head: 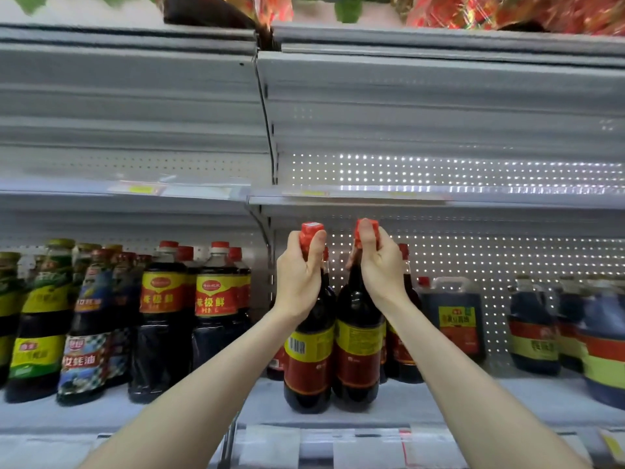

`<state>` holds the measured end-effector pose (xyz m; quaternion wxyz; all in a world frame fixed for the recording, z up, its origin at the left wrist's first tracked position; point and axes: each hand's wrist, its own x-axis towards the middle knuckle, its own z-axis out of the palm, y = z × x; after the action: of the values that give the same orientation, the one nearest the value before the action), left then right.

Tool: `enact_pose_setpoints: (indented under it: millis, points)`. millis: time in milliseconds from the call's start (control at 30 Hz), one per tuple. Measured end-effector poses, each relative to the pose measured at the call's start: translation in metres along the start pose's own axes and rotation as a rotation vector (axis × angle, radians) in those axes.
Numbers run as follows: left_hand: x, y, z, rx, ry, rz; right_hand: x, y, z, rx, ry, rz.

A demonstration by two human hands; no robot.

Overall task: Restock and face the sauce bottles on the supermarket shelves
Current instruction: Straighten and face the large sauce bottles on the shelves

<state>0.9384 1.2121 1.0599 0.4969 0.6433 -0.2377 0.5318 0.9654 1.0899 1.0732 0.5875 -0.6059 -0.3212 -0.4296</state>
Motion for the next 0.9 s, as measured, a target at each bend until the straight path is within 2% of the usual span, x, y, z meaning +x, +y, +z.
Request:
enact_pose_setpoints:
  millis: [300,567,900]
  points:
    - [0.019,-0.026,0.013,0.022,-0.052,-0.093,0.016,0.036,0.005,-0.006,-0.048,0.145]
    - [0.034,-0.058,0.018,0.057,-0.099,-0.235,0.034,0.067,0.01,-0.051,-0.179,0.438]
    - [0.022,-0.074,0.021,0.125,-0.088,-0.264,0.027,0.078,0.01,-0.05,-0.186,0.431]
